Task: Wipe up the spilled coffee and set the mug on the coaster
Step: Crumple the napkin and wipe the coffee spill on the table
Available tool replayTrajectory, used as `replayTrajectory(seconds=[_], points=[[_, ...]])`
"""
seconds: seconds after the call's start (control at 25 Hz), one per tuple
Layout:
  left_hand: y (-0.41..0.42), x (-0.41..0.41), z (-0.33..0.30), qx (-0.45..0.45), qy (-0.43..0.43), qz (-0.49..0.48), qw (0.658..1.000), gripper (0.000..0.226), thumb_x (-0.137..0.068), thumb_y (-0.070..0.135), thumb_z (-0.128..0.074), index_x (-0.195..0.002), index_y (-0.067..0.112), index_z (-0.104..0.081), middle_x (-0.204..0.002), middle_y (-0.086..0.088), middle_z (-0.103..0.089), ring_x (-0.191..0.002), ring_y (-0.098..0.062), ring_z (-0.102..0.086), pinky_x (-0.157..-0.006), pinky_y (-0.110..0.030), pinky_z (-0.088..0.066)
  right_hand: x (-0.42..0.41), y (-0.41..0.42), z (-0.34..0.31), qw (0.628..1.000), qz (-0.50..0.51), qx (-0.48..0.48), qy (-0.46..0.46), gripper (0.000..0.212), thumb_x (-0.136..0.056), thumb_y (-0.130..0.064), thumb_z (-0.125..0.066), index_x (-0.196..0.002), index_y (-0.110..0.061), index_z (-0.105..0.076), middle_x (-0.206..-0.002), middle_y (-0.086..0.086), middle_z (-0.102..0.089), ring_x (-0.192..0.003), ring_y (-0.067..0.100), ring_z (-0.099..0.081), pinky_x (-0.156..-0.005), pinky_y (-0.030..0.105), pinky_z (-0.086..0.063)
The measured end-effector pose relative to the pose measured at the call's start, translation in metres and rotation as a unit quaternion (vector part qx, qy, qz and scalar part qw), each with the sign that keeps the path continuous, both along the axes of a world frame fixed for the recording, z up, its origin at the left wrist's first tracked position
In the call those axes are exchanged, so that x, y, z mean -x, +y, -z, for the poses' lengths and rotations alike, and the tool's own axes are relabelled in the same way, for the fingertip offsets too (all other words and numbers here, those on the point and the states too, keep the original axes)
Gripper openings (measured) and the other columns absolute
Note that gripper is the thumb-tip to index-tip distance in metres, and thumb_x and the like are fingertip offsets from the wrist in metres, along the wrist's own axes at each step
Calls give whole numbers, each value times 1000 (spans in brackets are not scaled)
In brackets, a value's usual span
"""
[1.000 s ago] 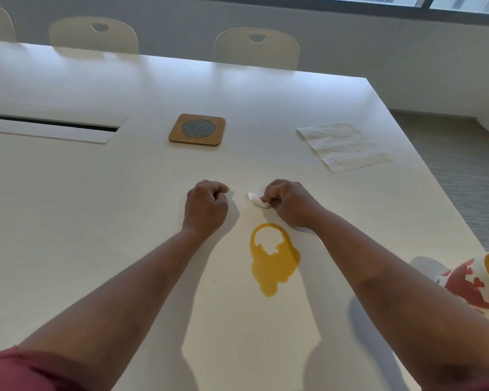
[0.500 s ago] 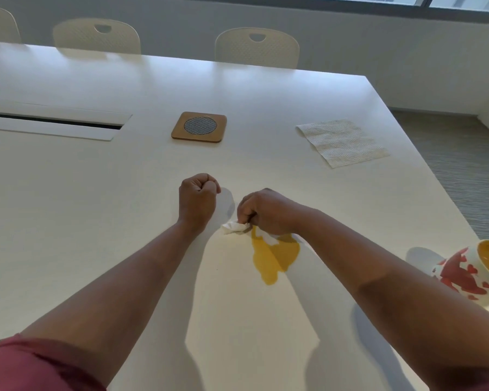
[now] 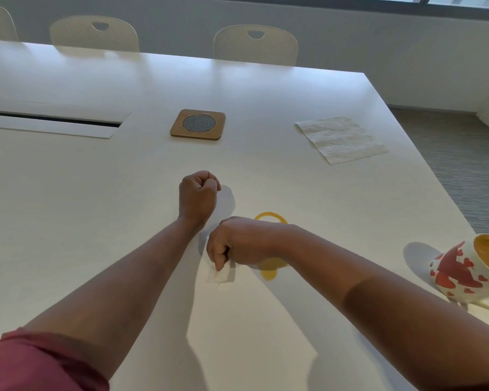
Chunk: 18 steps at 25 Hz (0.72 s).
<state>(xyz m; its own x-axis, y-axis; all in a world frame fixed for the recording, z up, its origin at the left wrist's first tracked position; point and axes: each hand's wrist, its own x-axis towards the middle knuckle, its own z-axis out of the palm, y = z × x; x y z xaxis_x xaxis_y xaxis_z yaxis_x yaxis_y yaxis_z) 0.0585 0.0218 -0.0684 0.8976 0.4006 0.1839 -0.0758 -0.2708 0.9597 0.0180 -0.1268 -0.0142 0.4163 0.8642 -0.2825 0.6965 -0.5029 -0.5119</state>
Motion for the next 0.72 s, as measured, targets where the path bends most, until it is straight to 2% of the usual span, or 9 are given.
replayTrajectory(seconds=[0.16, 0.24, 0.36, 0.44, 0.56, 0.64, 0.72], points=[[-1, 0, 1, -23, 1, 4, 1000, 31, -74, 2, -45, -55, 19, -62, -48, 16, -59, -49, -1, -52, -49, -14, -39, -9, -14, -17, 996, 4, 82, -37, 40, -74, 12, -52, -80, -18, -79, -83, -3, -70, -82, 18, -59, -65, 24, -47], [-2, 0, 1, -35, -4, 9, 999, 34, -76, 0, -45, -54, 21, -61, -48, 17, -58, -47, 0, -52, -46, -11, -37, -20, -27, -28, 997, 47, 63, -27, 41, -78, 10, -52, -80, -21, -78, -83, -8, -71, -81, 14, -64, -69, 23, -50], [-4, 0, 1, -44, 0, 9, 999, 34, -76, 1, -46, -54, 20, -61, -47, 17, -58, -45, 1, -51, -45, -9, -35, -35, -53, -40, 988, 142, -58, -4, 38, -84, 6, -57, -89, -25, -80, -91, -12, -75, -84, -2, -67, -78, 12, -50], [-4, -1, 2, -53, 3, 8, 999, 36, -78, -2, -47, -53, 20, -61, -47, 18, -59, -43, 1, -50, -43, -9, -32, -39, -70, -38, 967, 206, -151, 11, 37, -85, 8, -59, -96, -21, -80, -93, -11, -76, -82, -7, -66, -78, 8, -47], [-5, -2, 2, -68, 12, 11, 998, 35, -77, -2, -47, -54, 19, -62, -46, 17, -57, -41, -1, -47, -41, -11, -29, -38, -91, -22, 908, 331, -249, 65, 35, -88, 9, -60, -103, -16, -79, -91, -11, -76, -78, -9, -65, -74, 5, -46], [-5, -1, 2, -71, 18, 14, 997, 30, -76, 1, -47, -55, 16, -62, -43, 15, -54, -39, -2, -44, -40, -12, -27, -38, -102, -8, 869, 408, -271, 77, 37, -89, 5, -59, -100, -24, -81, -83, -17, -77, -74, -8, -65, -68, 7, -47], [-5, -1, 2, -78, 21, 14, 997, 28, -75, 2, -47, -56, 14, -63, -43, 15, -53, -38, -3, -43, -39, -13, -27, -37, -107, 5, 850, 459, -250, 57, 38, -91, 0, -57, -99, -28, -82, -86, -16, -78, -80, -2, -69, -70, 18, -54]])
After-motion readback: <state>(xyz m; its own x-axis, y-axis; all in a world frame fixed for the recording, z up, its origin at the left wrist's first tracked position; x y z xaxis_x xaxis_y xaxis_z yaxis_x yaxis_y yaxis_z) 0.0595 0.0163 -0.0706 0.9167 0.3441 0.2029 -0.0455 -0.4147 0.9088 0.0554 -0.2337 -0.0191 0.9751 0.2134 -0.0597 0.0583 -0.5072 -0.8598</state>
